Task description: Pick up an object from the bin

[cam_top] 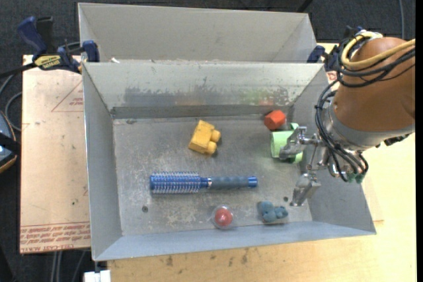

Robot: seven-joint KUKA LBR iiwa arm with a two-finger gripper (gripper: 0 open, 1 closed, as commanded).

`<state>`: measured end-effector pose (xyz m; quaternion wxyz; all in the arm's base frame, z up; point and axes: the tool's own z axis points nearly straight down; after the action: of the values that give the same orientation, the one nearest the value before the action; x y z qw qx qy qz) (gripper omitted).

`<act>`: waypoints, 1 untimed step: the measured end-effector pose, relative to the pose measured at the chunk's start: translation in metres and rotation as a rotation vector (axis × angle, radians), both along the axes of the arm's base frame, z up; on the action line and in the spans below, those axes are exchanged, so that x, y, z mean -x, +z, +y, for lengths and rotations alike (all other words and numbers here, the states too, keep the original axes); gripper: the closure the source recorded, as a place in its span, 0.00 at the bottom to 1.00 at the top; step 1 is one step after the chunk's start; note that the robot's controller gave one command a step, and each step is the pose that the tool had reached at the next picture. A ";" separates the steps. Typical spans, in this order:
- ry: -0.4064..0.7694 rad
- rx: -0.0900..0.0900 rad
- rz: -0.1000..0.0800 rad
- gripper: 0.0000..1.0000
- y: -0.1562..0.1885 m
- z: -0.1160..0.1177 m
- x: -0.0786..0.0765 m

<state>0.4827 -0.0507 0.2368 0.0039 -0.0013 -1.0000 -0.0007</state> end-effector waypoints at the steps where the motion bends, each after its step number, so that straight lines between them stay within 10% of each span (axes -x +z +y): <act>1: -0.199 0.000 -0.015 0.00 -0.165 0.030 -0.027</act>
Offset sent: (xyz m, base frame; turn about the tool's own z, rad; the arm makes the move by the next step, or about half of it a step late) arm 0.0240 0.0289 -0.1668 0.2003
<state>0.5097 -0.0209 0.0716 -0.0035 -0.1008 -0.9949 -0.0010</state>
